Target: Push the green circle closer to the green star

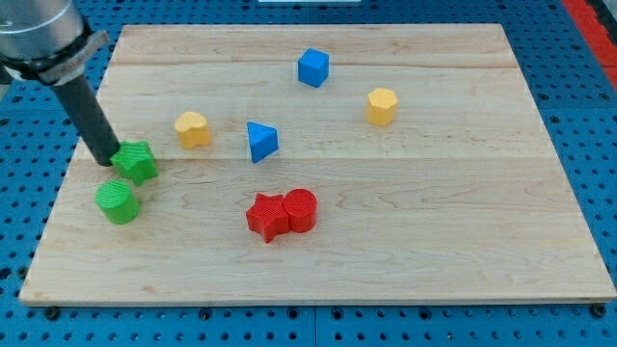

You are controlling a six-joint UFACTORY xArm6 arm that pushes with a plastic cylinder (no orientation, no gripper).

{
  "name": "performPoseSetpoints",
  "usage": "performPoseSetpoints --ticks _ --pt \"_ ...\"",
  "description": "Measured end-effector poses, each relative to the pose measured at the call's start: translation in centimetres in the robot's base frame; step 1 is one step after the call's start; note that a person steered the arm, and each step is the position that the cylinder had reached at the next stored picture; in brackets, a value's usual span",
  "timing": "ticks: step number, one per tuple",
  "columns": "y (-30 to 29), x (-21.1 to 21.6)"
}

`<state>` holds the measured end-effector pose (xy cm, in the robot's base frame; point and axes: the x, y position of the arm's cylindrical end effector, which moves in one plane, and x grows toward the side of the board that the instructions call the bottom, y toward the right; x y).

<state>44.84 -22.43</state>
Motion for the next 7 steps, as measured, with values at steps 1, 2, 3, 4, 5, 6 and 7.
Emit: performPoseSetpoints --ticks 1,2,3,4,5,6,7 --pt "2.4 -0.1" --pt "4.7 0.8" --pt "10.3 6.4" --pt "9.1 6.4" --pt "6.6 10.6" --pt "1.1 14.0" --pt "-4.3 9.1"
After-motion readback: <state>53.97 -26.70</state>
